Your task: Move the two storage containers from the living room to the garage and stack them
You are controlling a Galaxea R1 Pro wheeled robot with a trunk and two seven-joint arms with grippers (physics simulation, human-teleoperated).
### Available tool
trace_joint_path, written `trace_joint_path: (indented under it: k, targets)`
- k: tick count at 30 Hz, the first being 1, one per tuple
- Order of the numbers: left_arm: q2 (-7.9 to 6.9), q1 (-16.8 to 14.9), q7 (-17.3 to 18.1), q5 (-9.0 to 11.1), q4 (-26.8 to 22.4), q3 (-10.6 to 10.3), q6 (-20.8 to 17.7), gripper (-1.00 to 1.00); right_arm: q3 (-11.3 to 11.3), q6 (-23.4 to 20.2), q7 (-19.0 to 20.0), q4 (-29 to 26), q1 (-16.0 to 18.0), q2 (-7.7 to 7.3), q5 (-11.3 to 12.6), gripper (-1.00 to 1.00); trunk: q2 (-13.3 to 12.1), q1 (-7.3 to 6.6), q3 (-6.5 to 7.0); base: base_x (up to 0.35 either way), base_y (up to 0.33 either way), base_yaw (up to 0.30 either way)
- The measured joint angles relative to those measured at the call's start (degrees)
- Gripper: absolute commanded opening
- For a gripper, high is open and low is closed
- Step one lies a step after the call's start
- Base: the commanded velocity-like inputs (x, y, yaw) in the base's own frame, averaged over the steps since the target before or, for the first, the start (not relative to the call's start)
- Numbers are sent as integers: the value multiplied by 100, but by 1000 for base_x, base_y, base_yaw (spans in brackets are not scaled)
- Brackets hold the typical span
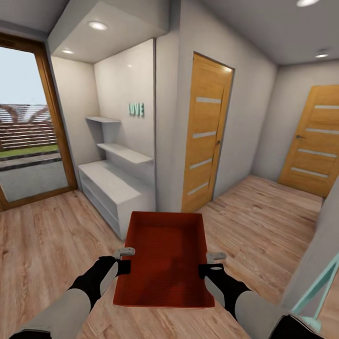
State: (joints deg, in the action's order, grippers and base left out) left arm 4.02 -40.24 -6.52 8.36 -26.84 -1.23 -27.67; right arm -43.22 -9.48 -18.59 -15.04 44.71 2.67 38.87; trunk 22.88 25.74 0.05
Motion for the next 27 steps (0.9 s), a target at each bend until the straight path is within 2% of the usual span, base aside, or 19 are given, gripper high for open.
trace_joint_path:
  k: [4, 5, 9, 27]
  targets:
    - [-1, 0, 0, 3, 0, -1, 0, -100, 8, -1, -1, 1, 0, 2, -9, -100, 0, 0, 0, 321, 0, 0]
    - [2, -4, 2, -7, -11, -1, 5, -100, 200, 4, -1, 8, -4, 25, -168, -100, 0, 0, 0, 321, 0, -17]
    - [6, -6, 0, -17, -9, 2, 4, -100, 203, 2, 14, 7, -5, 19, -172, -100, 0, 0, 0, 321, 0, -136]
    - [2, -7, -1, -18, -9, -1, 3, -100, 204, 3, 6, 8, -5, 26, -171, -100, 0, 0, 0, 321, 0, -247]
